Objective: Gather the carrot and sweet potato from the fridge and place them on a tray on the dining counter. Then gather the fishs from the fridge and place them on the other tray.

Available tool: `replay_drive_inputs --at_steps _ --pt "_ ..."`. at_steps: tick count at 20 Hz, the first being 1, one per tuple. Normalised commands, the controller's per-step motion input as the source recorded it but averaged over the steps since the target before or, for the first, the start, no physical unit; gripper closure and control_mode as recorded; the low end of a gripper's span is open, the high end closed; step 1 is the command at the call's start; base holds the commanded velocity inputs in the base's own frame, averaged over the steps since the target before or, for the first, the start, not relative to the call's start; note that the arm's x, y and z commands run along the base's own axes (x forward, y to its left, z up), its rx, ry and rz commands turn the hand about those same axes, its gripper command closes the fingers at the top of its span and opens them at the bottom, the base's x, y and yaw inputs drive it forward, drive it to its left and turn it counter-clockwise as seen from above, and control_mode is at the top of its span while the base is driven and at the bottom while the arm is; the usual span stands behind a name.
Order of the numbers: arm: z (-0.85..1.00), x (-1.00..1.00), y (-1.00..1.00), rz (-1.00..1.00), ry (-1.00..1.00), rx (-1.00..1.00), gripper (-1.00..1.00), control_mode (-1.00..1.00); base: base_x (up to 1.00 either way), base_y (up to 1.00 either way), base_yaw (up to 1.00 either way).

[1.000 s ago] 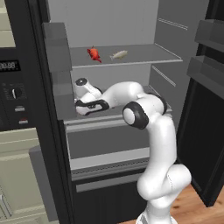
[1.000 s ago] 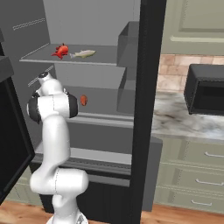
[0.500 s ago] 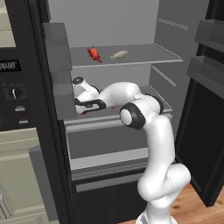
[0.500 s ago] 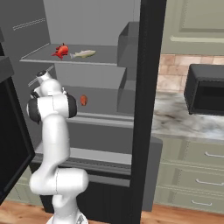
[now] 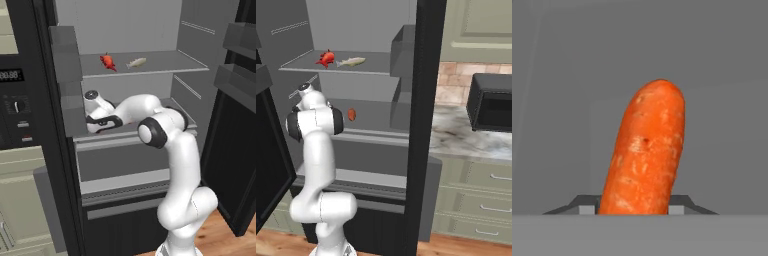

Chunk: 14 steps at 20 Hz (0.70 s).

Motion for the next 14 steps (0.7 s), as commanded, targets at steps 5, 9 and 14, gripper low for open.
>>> replay_drive_inputs --at_steps 5,9,14 --pt "-0.27 -0.10 -0.31 0.00 -0.06 0.09 1.00 -1.00 0.00 0.00 0.00" --pt "-0.03 -0.32 -0.17 -0.03 -0.05 0.01 1.00 -1.00 0.00 0.00 0.00" --pt "0.04 -0.62 -0.31 -0.03 -0.07 0.04 1.00 -1.00 0.00 0.00 0.00"
